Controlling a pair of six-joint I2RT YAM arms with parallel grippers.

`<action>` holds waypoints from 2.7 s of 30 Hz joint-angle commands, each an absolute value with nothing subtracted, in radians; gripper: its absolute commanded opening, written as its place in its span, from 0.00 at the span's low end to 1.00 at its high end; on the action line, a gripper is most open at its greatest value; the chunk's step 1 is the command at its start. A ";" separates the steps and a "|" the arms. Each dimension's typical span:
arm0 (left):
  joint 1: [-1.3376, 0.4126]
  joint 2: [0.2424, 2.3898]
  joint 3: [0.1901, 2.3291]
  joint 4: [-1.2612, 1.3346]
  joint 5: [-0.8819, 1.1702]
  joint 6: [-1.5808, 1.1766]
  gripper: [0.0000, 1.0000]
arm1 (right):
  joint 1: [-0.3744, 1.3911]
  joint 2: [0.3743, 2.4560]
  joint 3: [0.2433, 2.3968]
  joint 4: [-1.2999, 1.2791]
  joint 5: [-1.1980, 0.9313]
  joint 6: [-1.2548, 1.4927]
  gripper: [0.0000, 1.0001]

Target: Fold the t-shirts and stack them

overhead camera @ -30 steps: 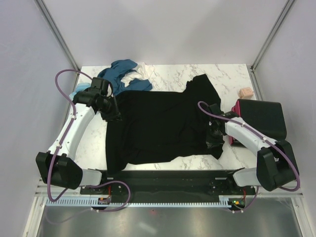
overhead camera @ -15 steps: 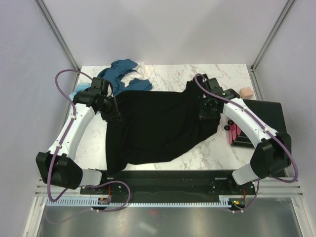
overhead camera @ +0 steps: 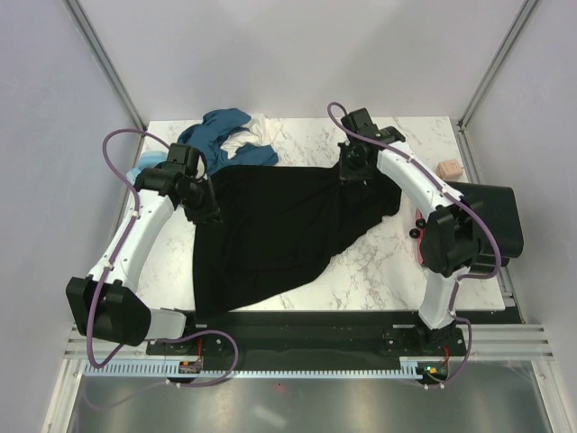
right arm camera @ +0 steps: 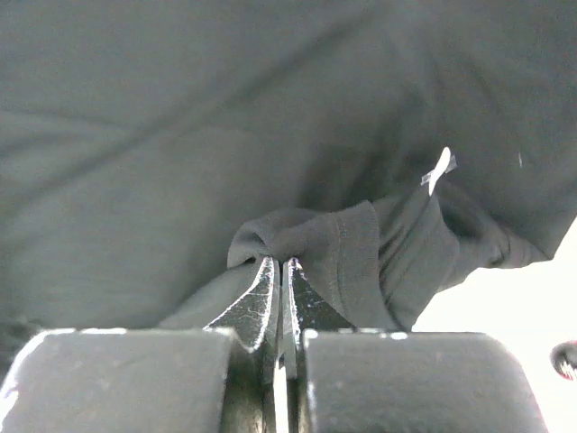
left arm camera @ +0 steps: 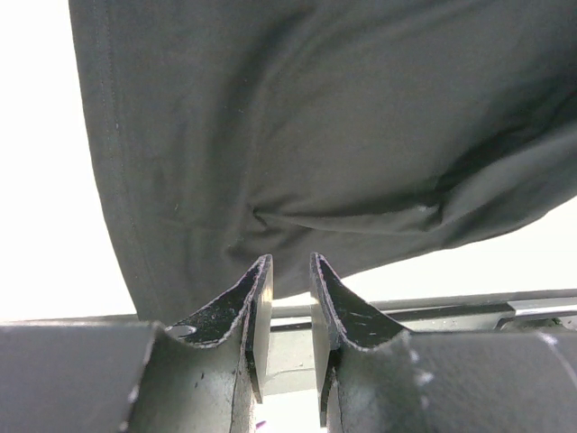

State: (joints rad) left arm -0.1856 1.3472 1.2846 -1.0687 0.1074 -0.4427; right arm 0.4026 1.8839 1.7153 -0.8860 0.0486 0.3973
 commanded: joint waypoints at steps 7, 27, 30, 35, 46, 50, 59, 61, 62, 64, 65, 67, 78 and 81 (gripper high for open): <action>-0.189 1.319 1.255 -1.063 0.103 -0.454 0.30 | 0.430 2.109 2.060 -0.894 0.003 0.373 0.00; -0.189 1.368 1.243 -1.022 0.140 -0.453 0.30 | 0.446 1.754 1.530 -0.858 0.158 0.466 0.46; -0.189 1.371 1.243 -1.016 0.144 -0.448 0.30 | 0.446 1.688 1.367 -0.792 0.149 0.498 0.46; -0.189 1.373 1.236 -1.014 0.144 -0.437 0.30 | 0.446 1.693 1.250 -0.700 0.137 0.508 0.47; -0.189 1.348 1.229 -1.020 0.124 -0.428 0.30 | 0.437 1.752 1.203 -0.618 0.143 0.548 0.50; -0.189 1.353 1.226 -1.019 0.127 -0.428 0.30 | 0.419 1.764 1.197 -0.618 0.146 0.560 0.50; -0.189 1.368 1.243 -1.019 0.132 -0.431 0.29 | 0.342 1.772 1.175 -0.617 0.141 0.591 0.52; -0.189 1.371 1.247 -1.019 0.130 -0.433 0.29 | 0.331 1.779 1.175 -0.617 0.127 0.586 0.52; -0.189 1.373 1.249 -1.020 0.130 -0.431 0.29 | 0.328 1.784 1.177 -0.612 0.123 0.584 0.52; -0.187 1.374 1.250 -1.020 0.130 -0.434 0.29 | 0.327 1.801 1.175 -0.603 0.100 0.581 0.52; -0.189 1.376 1.252 -1.019 0.132 -0.434 0.29 | 0.327 1.805 1.175 -0.589 0.088 0.581 0.52; -0.189 1.376 1.252 -1.020 0.130 -0.436 0.29 | 0.327 1.821 1.178 -0.575 0.059 0.584 0.52; -0.189 1.374 1.238 -1.019 0.123 -0.442 0.29 | 0.325 1.847 1.180 -0.531 0.003 0.581 0.48; -0.189 1.379 1.238 -1.019 0.126 -0.445 0.29 | 0.327 1.835 1.180 -0.523 -0.037 0.587 0.50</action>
